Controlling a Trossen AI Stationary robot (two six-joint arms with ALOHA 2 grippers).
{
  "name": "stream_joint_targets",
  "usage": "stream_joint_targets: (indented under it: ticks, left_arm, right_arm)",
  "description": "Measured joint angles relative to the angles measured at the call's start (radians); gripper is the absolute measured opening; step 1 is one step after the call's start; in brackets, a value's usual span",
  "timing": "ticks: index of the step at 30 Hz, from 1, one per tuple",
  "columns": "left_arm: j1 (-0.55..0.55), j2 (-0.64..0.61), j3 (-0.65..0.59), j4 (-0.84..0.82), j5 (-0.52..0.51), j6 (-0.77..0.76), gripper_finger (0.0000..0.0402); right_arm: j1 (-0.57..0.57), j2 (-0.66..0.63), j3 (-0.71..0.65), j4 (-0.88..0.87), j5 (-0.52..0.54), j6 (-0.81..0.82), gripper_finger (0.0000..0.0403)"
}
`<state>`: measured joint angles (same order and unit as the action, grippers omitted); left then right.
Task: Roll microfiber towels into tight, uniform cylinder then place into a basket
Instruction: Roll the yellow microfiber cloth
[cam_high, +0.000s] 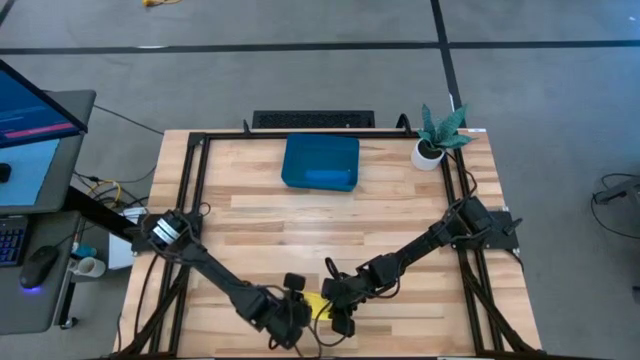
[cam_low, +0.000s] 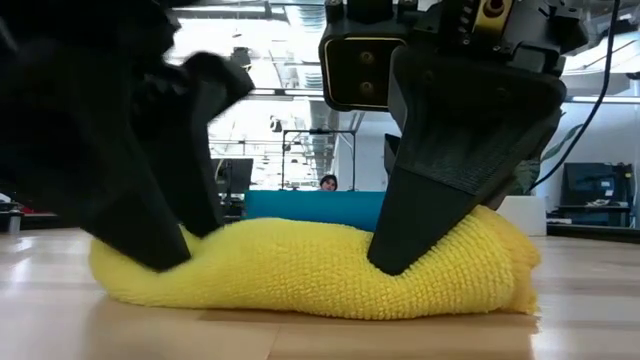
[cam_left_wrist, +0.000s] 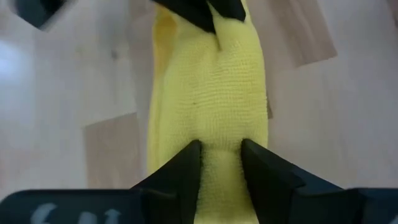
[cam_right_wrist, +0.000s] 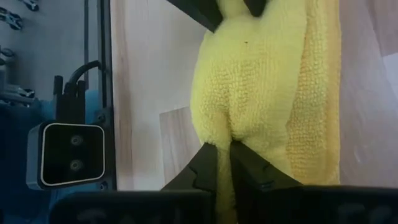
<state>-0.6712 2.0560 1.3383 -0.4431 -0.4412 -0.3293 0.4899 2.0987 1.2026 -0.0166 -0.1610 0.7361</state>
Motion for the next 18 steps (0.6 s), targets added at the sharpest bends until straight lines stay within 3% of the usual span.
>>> stream_joint_targets:
  ticks: [4, 11, 14, 18]
  left_arm:
    - [0.033, 0.02, -0.018, 0.034, 0.092, -0.005, 0.0113]
    - [0.044, 0.029, -0.029, 0.045, 0.104, -0.036, 0.0107]
    - [0.042, 0.029, -0.031, 0.052, 0.096, -0.026, 0.0077]
    - [0.043, 0.03, -0.031, 0.057, 0.092, -0.026, 0.0018]
  right_arm:
    - [0.0, 0.0, 0.0, 0.002, 0.001, -0.001, 0.0055]
    - [0.001, 0.002, -0.001, 0.006, 0.001, -0.003, 0.0072]
    - [0.0, 0.002, -0.001, 0.007, -0.014, -0.008, 0.0086]
    - [-0.021, 0.003, -0.002, 0.007, -0.111, -0.072, 0.0096]
